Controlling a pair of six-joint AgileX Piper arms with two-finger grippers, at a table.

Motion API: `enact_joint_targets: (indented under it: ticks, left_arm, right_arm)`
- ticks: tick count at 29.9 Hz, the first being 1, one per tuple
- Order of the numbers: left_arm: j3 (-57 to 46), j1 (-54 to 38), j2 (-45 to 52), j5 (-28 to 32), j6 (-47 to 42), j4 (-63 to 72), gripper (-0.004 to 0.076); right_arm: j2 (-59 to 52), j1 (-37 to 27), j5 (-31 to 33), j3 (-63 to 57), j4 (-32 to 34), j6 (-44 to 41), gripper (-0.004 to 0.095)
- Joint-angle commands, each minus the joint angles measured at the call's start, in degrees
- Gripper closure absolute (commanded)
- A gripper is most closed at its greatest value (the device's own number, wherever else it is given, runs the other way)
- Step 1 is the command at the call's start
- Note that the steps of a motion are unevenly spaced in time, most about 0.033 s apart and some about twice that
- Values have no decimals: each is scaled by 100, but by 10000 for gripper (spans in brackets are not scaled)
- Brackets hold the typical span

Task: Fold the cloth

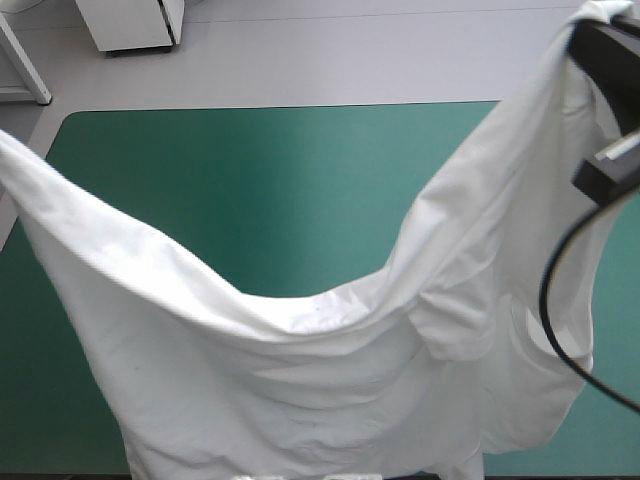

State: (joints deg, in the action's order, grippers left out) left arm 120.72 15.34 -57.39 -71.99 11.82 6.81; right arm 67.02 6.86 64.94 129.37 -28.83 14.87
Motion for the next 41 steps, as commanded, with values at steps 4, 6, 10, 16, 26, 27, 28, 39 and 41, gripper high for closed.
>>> enact_joint_targets:
  ticks: [4, 6, 10, 16, 26, 27, 28, 39, 41]
  left_arm:
    - [-759, 16, -675, 50, -417, -939, 733]
    - [-980, 16, -971, 50, -416, -1046, 733]
    - [-1325, 16, -1633, 190, -416, -1110, 733]
    - [-1415, 16, -2696, 566, -416, -1473, 733]
    - [-1415, -20, -4177, 1898, -692, -2231, 733]
    - [-1415, -50, -4312, 1978, -692, -2231, 733]
    - [-1415, -89, -4439, 2082, -692, -2231, 733]
    - [-1391, -457, -5256, 2538, -708, -1759, 732]
    - [-1391, -457, -5281, 2526, -708, -1698, 720]
  right_arm:
    - [1108, 4, 14, 36, 181, 86, 921]
    - [1528, 4, 179, 36, 236, 61, 921]
    - [2349, 4, 335, 36, 224, 73, 921]
    - [3586, -18, 319, 36, 224, 194, 921]
    - [5238, -169, -148, 46, 312, 613, 921]
    - [5330, -169, -207, 46, 371, 613, 921]
    - [5431, -169, -268, 46, 444, 623, 921]
    - [6099, -289, -620, 46, -57, 1142, 802]
    - [6183, -338, -618, 46, -164, 1232, 699]
